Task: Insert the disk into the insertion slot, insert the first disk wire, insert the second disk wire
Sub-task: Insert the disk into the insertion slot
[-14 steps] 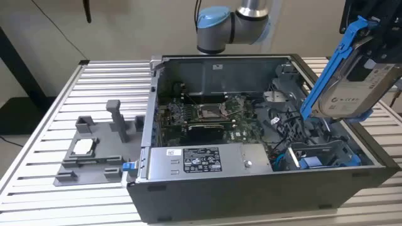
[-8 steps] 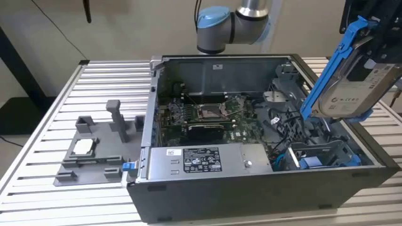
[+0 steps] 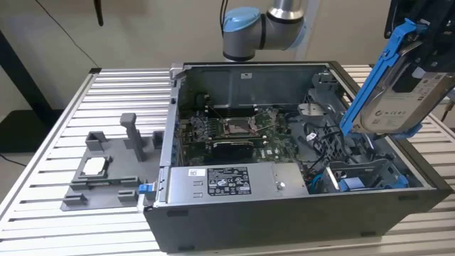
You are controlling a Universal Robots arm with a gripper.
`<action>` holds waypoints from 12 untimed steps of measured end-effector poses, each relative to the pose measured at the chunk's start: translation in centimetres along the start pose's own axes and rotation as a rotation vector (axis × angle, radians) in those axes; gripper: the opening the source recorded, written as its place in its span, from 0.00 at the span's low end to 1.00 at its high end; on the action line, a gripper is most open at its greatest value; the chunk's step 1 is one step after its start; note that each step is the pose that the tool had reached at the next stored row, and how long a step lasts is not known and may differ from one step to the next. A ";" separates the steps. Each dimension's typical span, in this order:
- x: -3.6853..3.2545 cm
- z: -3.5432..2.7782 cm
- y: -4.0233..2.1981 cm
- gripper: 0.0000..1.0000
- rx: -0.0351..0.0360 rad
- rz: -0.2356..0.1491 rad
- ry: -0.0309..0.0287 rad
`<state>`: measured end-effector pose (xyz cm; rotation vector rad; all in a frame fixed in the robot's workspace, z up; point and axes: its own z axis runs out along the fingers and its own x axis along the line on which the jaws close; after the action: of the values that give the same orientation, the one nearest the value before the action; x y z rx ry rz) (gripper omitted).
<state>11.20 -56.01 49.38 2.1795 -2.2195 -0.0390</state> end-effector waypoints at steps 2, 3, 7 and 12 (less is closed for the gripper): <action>0.00 0.26 -0.01 0.33 0.0000 0.000 0.0002; 0.01 0.40 -0.02 0.33 0.0001 0.000 0.0004; 0.26 0.94 -0.07 0.33 0.0006 0.000 0.0005; 0.81 1.59 -0.12 0.33 0.0015 0.000 0.0003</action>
<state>11.24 -56.83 47.80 2.1801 -2.2201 -0.0370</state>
